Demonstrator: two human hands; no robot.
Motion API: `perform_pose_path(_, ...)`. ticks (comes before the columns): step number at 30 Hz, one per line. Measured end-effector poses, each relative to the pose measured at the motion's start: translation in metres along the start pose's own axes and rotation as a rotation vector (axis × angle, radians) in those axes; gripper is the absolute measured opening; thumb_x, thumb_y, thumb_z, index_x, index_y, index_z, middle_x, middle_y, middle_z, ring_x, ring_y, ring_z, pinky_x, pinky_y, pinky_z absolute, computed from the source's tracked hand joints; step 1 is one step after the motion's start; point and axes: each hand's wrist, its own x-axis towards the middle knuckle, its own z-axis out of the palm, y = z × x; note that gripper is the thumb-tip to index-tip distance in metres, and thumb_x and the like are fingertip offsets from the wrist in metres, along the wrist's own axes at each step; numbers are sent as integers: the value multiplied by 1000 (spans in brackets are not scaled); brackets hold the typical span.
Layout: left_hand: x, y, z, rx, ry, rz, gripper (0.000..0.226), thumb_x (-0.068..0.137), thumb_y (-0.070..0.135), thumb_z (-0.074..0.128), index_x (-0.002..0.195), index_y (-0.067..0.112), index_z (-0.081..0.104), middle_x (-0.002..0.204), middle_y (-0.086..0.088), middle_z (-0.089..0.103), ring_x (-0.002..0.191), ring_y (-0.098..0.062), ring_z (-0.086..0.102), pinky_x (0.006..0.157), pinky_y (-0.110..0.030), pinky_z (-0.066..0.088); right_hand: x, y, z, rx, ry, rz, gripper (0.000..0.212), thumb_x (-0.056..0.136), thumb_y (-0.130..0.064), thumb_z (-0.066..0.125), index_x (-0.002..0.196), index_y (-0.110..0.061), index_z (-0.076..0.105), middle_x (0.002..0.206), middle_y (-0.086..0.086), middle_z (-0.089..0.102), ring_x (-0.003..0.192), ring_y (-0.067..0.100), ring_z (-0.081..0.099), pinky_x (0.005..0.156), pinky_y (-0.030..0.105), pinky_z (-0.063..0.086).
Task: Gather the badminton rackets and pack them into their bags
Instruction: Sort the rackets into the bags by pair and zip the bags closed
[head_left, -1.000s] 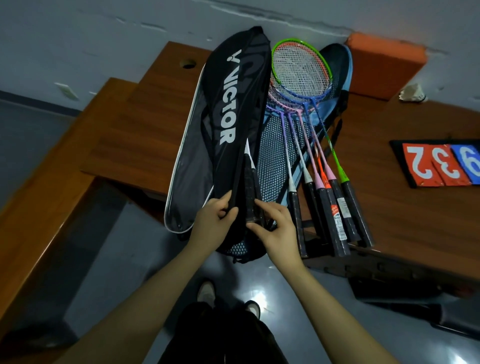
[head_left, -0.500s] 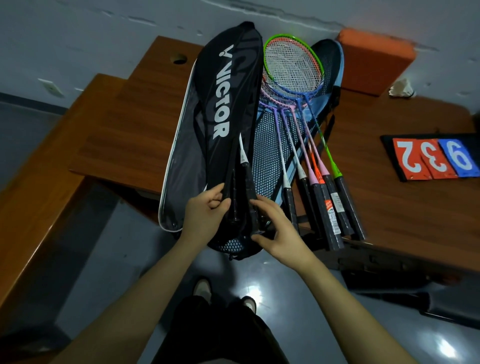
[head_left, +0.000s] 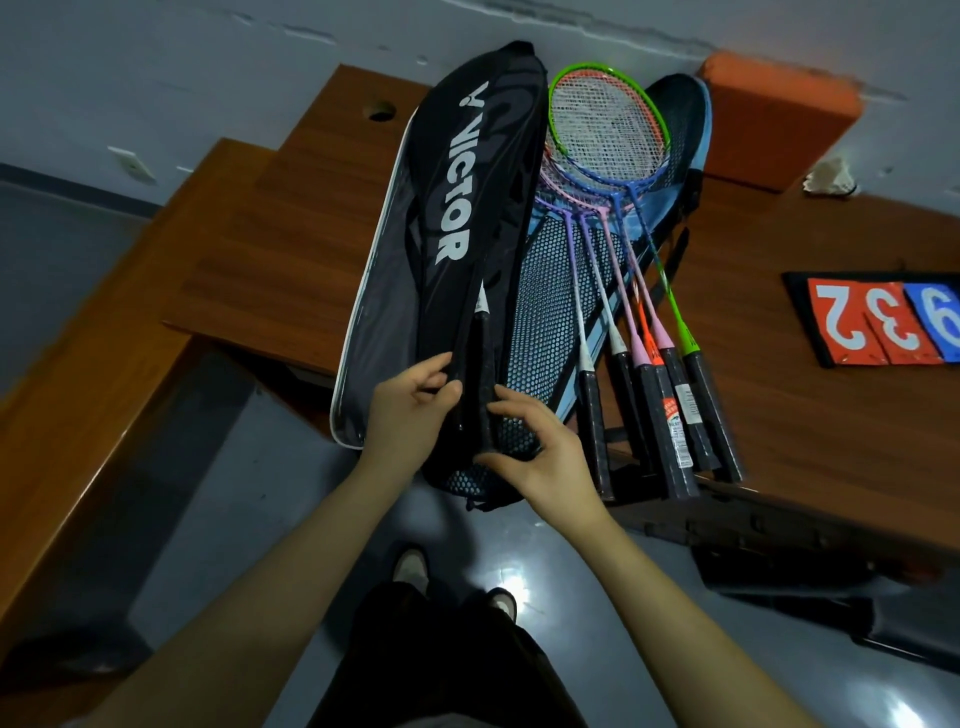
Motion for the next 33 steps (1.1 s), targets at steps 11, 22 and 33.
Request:
perform_pose_path(11,-3,14,1,-231,54,-76,37,81,2,65,117,12,62,99,-7,69,83,-13,66,79,-26,53,-1,-11,-14,309,-141,220,59,69,-19,78,123,-32,58,124,13,48,109,27,58,98,43,47)
perform_pose_path(22,-4,26,-1,59,4,131,39,79,8,69,117,14,63,63,8,51,44,2,41,58,-15,39,-1,-25,-3,652,-44,297,52,71,14,68,115,-10,58,105,17,61,82,26,62,84,34,54)
perform_pose_path(33,-5,20,6,175,27,300,28,81,17,67,109,15,67,79,8,60,71,-3,56,74,-21,46,2,-22,-3,623,69,268,34,80,9,63,108,-8,56,65,-3,53,63,5,54,68,17,48)
